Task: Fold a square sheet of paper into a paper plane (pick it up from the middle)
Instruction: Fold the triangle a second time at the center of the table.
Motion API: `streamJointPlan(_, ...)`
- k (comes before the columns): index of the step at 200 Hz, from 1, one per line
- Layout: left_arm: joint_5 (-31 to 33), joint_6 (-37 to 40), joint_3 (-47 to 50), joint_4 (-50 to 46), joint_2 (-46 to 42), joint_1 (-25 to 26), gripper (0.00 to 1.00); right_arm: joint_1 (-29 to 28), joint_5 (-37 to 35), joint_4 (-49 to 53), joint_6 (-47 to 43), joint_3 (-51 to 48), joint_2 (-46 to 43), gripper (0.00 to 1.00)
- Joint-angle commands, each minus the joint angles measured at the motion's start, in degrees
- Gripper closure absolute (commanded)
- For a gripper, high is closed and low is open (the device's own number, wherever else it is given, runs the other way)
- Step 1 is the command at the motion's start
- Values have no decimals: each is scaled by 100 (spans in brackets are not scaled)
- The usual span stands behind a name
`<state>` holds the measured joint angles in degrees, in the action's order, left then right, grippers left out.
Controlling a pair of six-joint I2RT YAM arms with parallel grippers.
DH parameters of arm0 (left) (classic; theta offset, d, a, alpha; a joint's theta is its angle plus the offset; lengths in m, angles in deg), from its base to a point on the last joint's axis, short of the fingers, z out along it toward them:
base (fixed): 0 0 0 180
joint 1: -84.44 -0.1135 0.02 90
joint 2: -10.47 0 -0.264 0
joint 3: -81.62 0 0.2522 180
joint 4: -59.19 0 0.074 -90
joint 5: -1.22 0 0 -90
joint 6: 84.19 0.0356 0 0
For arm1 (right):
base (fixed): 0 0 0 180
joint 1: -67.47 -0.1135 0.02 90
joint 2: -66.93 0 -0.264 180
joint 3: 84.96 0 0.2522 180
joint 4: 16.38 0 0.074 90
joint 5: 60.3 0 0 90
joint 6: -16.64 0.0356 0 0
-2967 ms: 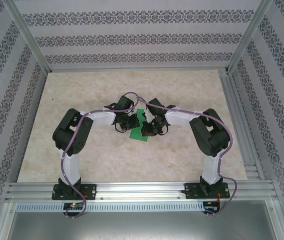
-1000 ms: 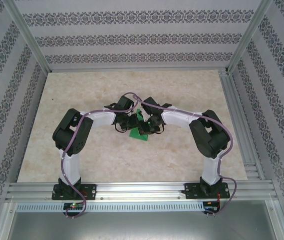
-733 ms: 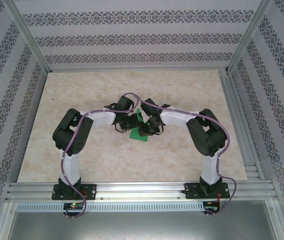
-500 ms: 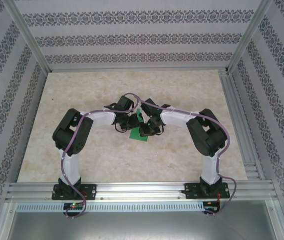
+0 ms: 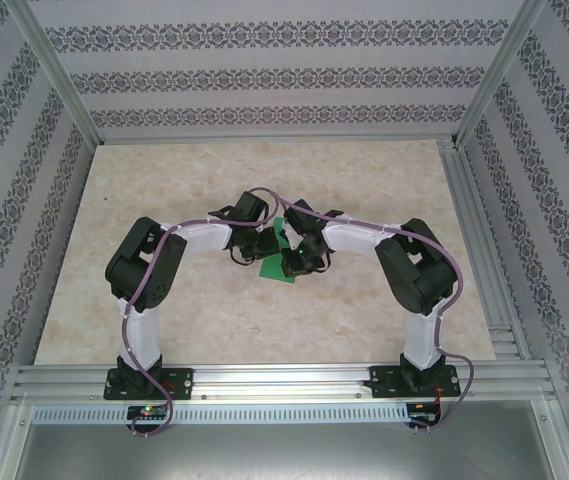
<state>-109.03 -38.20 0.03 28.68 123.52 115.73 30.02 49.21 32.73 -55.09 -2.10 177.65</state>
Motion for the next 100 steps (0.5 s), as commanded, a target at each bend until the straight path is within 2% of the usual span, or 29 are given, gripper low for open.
streamJointPlan(1,381,37,173,-504,252,88,89,-30,11,600,-160,-278,-100,87)
streamJointPlan(59,370,35,191,-502,243,89,89,-15,25,670,-203,-512,-450,87)
streamJointPlan(100,364,46,206,-469,208,88,89,153,66,94,76,-396,-1005,86)
